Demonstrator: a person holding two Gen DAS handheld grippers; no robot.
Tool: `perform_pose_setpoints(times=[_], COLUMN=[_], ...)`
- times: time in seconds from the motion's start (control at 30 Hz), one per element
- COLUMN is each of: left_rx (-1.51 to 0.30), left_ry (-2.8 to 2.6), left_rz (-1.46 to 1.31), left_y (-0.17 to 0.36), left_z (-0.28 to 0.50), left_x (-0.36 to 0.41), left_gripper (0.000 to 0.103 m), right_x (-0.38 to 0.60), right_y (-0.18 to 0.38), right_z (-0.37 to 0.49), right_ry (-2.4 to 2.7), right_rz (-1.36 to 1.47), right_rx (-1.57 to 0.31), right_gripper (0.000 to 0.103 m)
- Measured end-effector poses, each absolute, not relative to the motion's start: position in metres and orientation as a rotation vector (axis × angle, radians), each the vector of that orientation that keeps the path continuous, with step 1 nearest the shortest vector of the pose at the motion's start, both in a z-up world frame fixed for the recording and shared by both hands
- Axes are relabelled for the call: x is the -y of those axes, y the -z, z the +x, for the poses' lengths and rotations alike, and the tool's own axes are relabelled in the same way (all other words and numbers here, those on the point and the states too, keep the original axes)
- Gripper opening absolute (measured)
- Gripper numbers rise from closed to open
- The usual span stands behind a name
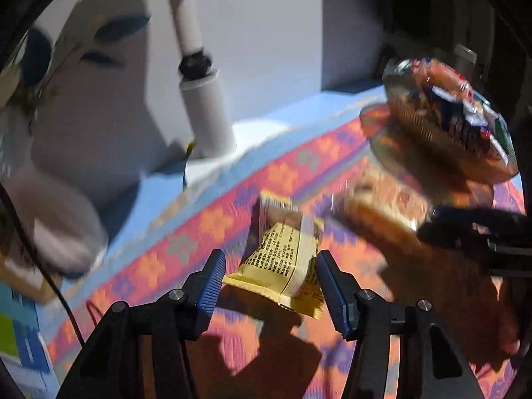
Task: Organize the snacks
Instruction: 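Grasp the yellow printed pack with the left tool while the right tool grasps the golden sachima pack, then carry both packs over the glass bowl and open both tools to release them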
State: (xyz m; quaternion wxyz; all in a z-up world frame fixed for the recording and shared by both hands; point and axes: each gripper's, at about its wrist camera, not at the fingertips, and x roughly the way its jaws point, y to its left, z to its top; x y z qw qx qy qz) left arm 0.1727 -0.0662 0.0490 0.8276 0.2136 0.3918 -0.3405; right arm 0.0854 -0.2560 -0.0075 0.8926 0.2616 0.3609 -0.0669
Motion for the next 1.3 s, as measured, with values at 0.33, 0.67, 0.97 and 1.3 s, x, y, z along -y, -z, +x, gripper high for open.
perform_pose_setpoints(times=[0.33, 0.67, 0.97, 1.3], left_rx=[-0.869, -0.904, -0.898, -0.836], left_ry=[0.708, 0.71, 0.685, 0.736], left_rz=[0.421, 0.431, 0.352, 0.271], left_y=[-0.031, -0.023, -0.025, -0.054], left_z=[0.147, 0.184, 0.163, 0.071], left_x=[0.041, 0.09, 0.075, 0.055], left_gripper=[0.058, 0.072, 0.043, 0.043], right_x=[0.231, 0.225, 0.226, 0.227], right_y=[0.007, 0.009, 0.004, 0.004], right_z=[0.13, 0.141, 0.119, 0.018], right_ry=[0.048, 0.075, 0.062, -0.048], right_rz=[0.331, 0.233, 0.218, 0.176], right_rx=[-0.864, -0.883, -0.893, -0.932], right_gripper=[0.079, 0.054, 0.045, 0.045])
